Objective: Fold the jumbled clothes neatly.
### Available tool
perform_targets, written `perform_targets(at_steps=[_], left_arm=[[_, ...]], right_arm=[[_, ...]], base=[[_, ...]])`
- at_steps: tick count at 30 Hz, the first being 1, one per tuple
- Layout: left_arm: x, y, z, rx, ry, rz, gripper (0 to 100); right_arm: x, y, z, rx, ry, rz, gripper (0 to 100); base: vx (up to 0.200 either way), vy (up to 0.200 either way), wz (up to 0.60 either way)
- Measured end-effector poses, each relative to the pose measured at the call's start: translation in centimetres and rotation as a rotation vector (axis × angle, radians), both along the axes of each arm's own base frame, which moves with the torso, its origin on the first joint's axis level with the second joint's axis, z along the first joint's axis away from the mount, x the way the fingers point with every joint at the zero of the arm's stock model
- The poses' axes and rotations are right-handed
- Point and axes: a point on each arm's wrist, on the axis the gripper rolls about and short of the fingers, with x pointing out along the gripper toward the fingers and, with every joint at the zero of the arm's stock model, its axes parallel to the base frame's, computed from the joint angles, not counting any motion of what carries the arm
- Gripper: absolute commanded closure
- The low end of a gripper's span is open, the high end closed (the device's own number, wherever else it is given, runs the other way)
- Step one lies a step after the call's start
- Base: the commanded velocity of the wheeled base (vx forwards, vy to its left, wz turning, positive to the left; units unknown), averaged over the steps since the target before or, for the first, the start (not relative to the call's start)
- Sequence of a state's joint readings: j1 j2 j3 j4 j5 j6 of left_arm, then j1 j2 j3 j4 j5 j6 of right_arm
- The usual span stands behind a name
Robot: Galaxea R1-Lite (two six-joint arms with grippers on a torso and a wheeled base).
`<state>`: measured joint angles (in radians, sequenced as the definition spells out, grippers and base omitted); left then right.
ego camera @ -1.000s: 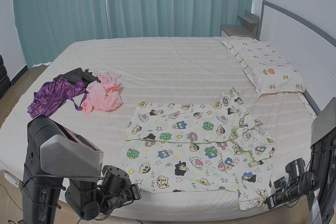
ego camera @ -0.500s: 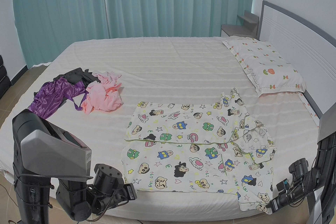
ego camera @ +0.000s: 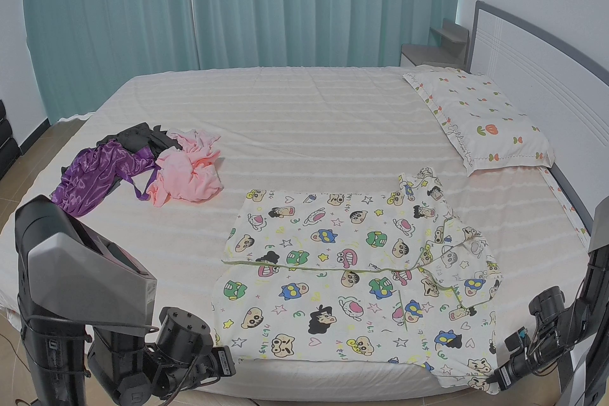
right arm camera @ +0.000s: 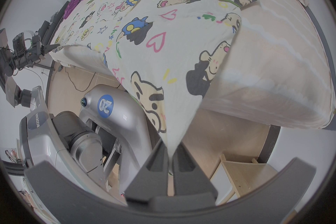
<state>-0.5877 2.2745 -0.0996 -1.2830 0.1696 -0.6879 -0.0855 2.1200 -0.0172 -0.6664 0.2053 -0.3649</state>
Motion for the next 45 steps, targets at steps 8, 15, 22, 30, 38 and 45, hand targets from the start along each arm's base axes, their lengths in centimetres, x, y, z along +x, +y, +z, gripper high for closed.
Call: perform_targets(at_steps=[8, 15, 22, 30, 38, 45], left_arm=[[-1.0, 0.5, -0.1, 0.026, 0.038, -0.018, 100], [-1.3, 0.6, -0.1, 0.027, 0.052, -0.029, 100], [-0.6, 0.3, -0.2, 0.004, 0.036, -0.029, 100], [-0.5, 0.2, -1.0, 0.022, 0.060, -0.057, 0], [0.1, -0.2, -1.1, -0.029, -0.023, -0.106, 0], [0.2, -0.5, -2.1, -0.035, -0.041, -0.132, 0]], right_arm=[[-0.8, 0.0, 0.6, -0.006, 0.034, 0.034, 100], [-1.2, 0.1, 1.1, -0.008, 0.040, 0.061, 100], [-1.1, 0.1, 1.2, -0.008, 0.029, 0.063, 100], [-1.1, 0.1, 1.2, -0.008, 0.026, 0.063, 100], [-1.1, 0.1, 1.2, -0.008, 0.028, 0.063, 100], [-1.1, 0.1, 1.2, -0.008, 0.027, 0.063, 100]], base=[[0.000, 0.000, 0.00], [0.000, 0.000, 0.00], [0.000, 0.000, 0.00], [0.000, 0.000, 0.00], [0.000, 0.000, 0.00], [0.000, 0.000, 0.00]])
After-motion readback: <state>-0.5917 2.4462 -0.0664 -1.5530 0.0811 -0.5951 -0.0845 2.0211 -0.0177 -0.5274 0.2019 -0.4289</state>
